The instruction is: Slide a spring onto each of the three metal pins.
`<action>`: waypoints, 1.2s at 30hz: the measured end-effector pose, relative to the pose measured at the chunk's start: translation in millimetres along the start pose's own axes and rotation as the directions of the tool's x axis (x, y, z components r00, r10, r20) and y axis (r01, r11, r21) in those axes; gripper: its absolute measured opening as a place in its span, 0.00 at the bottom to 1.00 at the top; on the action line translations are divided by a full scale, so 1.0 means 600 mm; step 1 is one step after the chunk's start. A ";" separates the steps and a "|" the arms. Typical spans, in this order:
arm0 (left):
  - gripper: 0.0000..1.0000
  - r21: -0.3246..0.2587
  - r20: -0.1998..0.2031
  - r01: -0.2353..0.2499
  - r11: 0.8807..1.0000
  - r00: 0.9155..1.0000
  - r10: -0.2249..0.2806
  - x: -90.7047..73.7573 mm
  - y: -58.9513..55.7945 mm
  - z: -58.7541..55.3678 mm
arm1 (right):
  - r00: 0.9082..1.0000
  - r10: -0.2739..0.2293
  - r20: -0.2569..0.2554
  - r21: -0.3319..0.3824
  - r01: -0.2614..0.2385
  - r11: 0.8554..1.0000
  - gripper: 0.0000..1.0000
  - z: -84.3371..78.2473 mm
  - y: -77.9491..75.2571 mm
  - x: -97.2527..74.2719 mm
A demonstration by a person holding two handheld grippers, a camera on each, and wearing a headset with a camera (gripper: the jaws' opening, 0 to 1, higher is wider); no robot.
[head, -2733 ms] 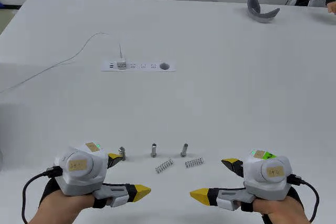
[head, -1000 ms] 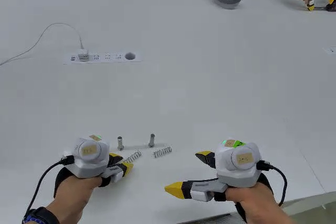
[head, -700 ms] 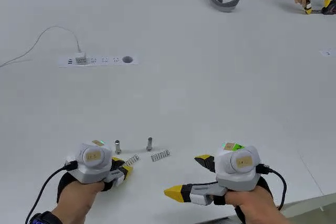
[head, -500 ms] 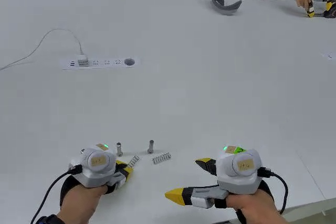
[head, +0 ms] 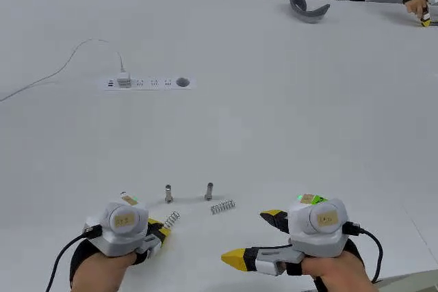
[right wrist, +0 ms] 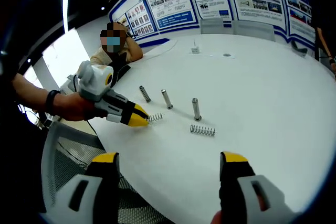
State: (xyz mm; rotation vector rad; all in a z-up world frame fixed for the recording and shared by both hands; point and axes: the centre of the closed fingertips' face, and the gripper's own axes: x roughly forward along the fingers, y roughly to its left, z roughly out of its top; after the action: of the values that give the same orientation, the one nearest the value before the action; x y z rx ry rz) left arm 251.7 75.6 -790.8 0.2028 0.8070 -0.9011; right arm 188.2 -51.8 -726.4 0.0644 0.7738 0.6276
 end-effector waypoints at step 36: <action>0.11 0.104 0.090 0.092 0.990 0.991 -0.102 -0.131 -0.037 0.047 | 0.987 0.141 0.071 0.053 -0.145 0.988 0.64 0.054 0.061 0.038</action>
State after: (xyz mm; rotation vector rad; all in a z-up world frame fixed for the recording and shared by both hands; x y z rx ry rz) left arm 221.7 97.1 -712.4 0.2078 0.6885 -1.0367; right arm 203.6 -3.8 -707.3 0.1947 0.7268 0.7358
